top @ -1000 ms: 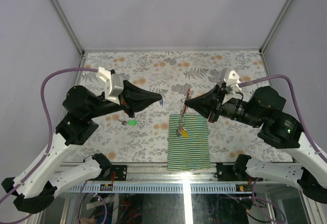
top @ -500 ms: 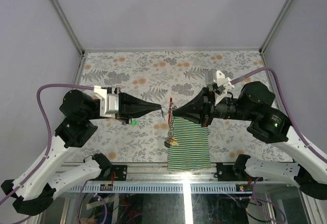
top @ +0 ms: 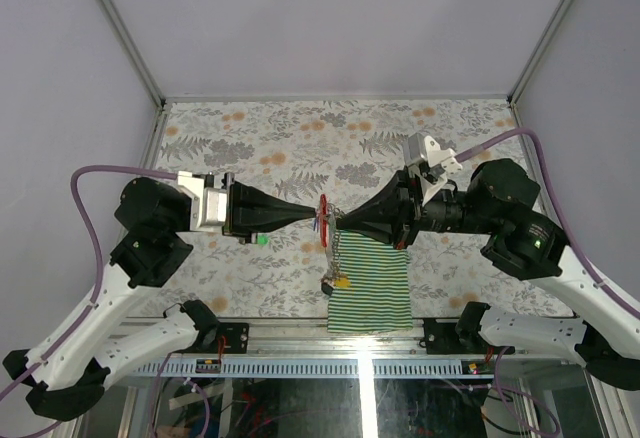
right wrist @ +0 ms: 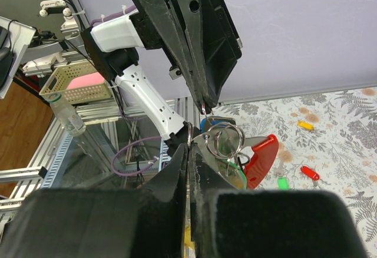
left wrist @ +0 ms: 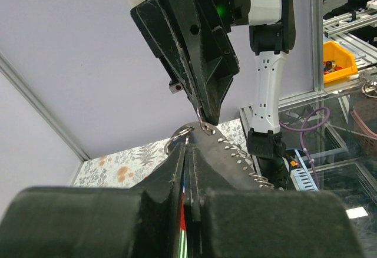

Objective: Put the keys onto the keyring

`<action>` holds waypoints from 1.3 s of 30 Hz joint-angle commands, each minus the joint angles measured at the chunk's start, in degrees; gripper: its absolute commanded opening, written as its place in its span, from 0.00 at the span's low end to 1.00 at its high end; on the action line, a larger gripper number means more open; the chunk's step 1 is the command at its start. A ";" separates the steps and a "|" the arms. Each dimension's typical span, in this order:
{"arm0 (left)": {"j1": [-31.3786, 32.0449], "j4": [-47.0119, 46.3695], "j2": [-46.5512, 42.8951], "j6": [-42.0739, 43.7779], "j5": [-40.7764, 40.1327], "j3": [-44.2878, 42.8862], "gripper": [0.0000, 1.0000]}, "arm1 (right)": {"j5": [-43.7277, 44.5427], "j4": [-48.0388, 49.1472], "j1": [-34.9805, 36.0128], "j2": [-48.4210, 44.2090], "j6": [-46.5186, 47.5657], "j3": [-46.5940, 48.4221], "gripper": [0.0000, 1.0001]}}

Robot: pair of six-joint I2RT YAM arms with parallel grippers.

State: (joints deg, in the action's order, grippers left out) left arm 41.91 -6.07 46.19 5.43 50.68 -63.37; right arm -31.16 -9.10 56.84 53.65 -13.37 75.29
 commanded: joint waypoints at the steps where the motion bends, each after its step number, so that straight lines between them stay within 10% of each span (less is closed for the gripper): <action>1: 0.20 -4.38 0.17 -1.38 1.19 0.09 0.00 | -0.96 5.81 -0.02 0.34 -1.08 1.14 0.00; 39: 0.20 -5.03 -0.05 -2.81 6.87 -0.74 0.00 | -0.10 7.86 -0.01 1.95 -1.81 0.22 0.00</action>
State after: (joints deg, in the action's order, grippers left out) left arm 41.91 -7.53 47.05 3.33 55.40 -63.40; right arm -32.45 -6.96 56.84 55.77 -14.76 75.22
